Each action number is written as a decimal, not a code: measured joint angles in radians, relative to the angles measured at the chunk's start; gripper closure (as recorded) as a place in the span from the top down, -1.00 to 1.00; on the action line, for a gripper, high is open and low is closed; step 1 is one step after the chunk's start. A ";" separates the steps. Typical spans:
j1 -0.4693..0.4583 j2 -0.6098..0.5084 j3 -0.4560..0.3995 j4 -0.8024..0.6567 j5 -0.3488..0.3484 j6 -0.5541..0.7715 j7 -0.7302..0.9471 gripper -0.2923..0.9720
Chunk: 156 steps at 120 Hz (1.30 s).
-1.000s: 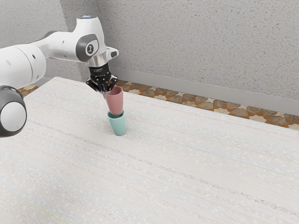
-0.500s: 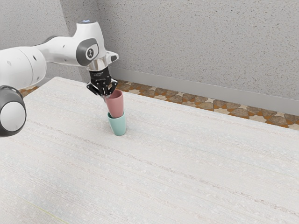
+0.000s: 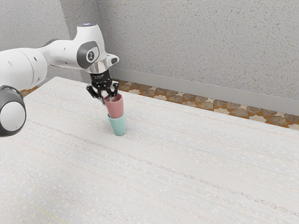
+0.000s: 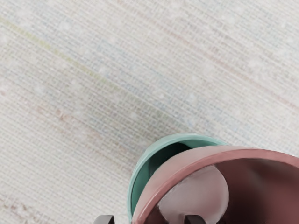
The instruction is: Place the left cup onto the right cup
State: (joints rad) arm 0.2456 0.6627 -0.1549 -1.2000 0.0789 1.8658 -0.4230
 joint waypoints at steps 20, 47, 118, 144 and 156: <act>0.000 -0.004 0.000 0.000 -0.001 0.002 0.001 0.23; 0.001 -0.010 0.000 0.000 0.002 0.003 0.002 0.43; -0.028 -0.174 -0.001 -0.114 0.071 0.003 0.116 0.53; -0.034 -0.279 -0.002 -0.213 0.067 0.002 0.154 0.54; -0.043 -0.327 -0.001 -0.243 0.065 0.002 0.166 0.54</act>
State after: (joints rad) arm 0.2027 0.3361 -0.1562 -1.4432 0.1444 1.8683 -0.2574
